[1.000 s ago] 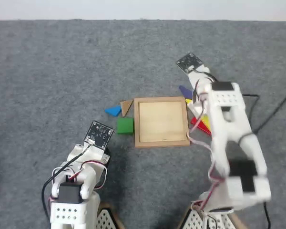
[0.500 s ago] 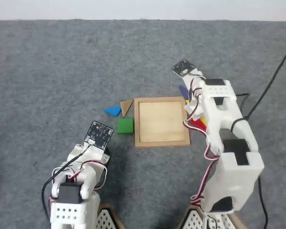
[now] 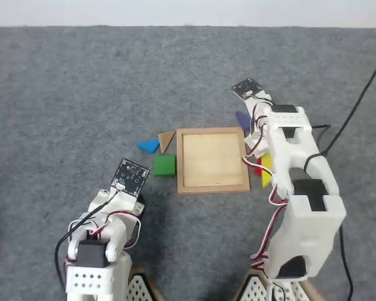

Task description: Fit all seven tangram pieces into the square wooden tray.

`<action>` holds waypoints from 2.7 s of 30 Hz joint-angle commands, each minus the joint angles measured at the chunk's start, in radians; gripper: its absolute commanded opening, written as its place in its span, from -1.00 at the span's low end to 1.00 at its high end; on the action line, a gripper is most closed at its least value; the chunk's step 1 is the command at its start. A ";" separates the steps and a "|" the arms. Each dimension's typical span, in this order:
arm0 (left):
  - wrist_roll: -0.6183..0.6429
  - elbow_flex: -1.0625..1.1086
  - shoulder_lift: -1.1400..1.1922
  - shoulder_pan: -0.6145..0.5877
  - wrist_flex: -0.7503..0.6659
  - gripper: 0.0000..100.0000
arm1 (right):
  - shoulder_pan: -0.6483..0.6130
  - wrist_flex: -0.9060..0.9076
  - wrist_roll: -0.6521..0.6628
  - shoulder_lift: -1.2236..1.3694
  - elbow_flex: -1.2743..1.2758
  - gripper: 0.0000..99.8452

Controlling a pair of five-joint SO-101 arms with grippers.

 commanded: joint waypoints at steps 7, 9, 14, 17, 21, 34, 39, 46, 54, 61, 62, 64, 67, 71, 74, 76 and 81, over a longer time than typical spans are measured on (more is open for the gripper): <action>0.002 -0.012 -0.015 -0.006 0.006 -0.73 | 0.107 0.039 -0.147 -0.219 -0.012 -0.93; 0.002 -0.012 -0.015 -0.006 0.006 -0.73 | 0.133 0.082 -0.186 -0.325 -0.006 -0.92; 0.002 -0.012 -0.015 -0.006 0.006 -0.73 | 0.139 0.166 -0.272 -0.544 0.107 -0.88; 0.002 -0.012 -0.015 -0.006 0.006 -0.73 | 0.142 0.124 -0.292 -0.587 0.245 -0.75; 0.002 -0.012 -0.015 -0.006 0.006 -0.73 | 0.101 0.064 -0.311 -0.572 0.442 -0.58; 0.002 -0.012 -0.015 -0.006 0.006 -0.73 | -0.028 0.061 -0.344 -0.559 0.608 -0.54; 0.002 -0.012 -0.015 -0.006 0.006 -0.73 | -0.038 0.065 -0.265 -0.558 0.658 -0.54; 0.002 -0.012 -0.015 -0.006 0.006 -0.73 | -0.036 0.102 -0.192 -0.435 0.628 -0.55; 0.002 -0.012 -0.015 -0.006 0.006 -0.73 | 0.143 0.122 -0.253 -0.300 0.456 -0.92; 0.002 -0.012 -0.015 -0.006 0.006 -0.73 | 0.329 0.119 -0.247 -0.282 0.299 -0.99; 0.002 -0.012 -0.015 -0.006 0.006 -0.73 | 0.352 0.122 -0.249 -0.282 0.273 -0.99; 0.002 -0.012 -0.015 -0.006 0.006 -0.73 | 0.387 0.124 -0.252 -0.282 0.224 -0.99; 0.002 -0.012 -0.015 -0.006 0.006 -0.73 | 0.430 0.160 -0.255 -0.282 0.160 -0.99; 0.002 -0.012 -0.015 -0.006 0.006 -0.73 | 0.415 0.219 -0.302 -0.311 0.135 -0.98; 0.002 -0.012 -0.015 -0.006 0.006 -0.73 | 0.423 0.186 -0.353 -0.398 0.143 -0.98; 0.002 -0.012 -0.015 -0.006 0.006 -0.73 | 0.423 0.173 -0.354 -0.469 0.152 -0.98; 0.002 -0.012 -0.015 -0.006 0.006 -0.73 | 0.383 0.234 -0.288 -0.587 0.249 -0.85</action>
